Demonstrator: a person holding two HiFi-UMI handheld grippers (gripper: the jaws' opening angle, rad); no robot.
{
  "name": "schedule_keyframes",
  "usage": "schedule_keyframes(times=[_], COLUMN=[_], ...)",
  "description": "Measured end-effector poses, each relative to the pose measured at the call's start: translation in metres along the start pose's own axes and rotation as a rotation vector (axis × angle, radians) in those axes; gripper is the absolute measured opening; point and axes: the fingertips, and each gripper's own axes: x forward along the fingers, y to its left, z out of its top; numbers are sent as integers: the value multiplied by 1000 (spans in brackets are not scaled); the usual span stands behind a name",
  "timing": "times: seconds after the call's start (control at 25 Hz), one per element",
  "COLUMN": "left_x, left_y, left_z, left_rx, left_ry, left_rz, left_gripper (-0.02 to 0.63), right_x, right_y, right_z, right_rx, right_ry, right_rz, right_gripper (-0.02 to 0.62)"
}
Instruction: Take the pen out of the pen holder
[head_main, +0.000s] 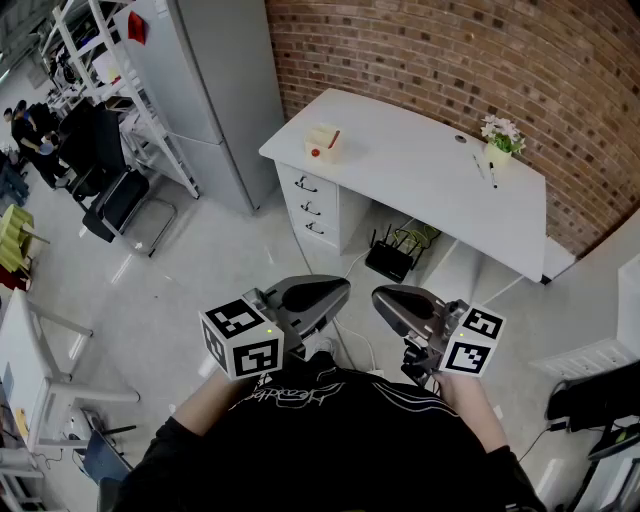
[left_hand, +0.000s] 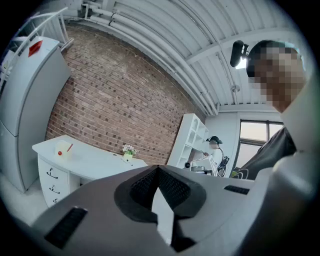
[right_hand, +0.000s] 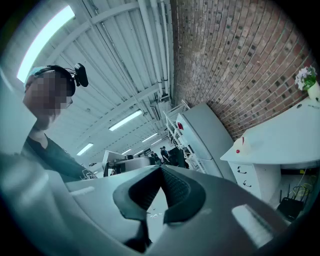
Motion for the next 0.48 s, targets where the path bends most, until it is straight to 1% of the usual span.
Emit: schedule_keyframes(times=[0.28, 0.48], left_x=[1, -1], left_y=[6, 15], left_z=[-5, -7], left_rx=[-21, -9], left_ry=[11, 22], left_rz=[7, 23], left_gripper=[3, 3], right_x=[5, 16], right_y=[-5, -11], right_z=[0, -1], right_rx=[8, 18], right_ry=[6, 12], right_rz=[9, 13], right_gripper=[3, 3])
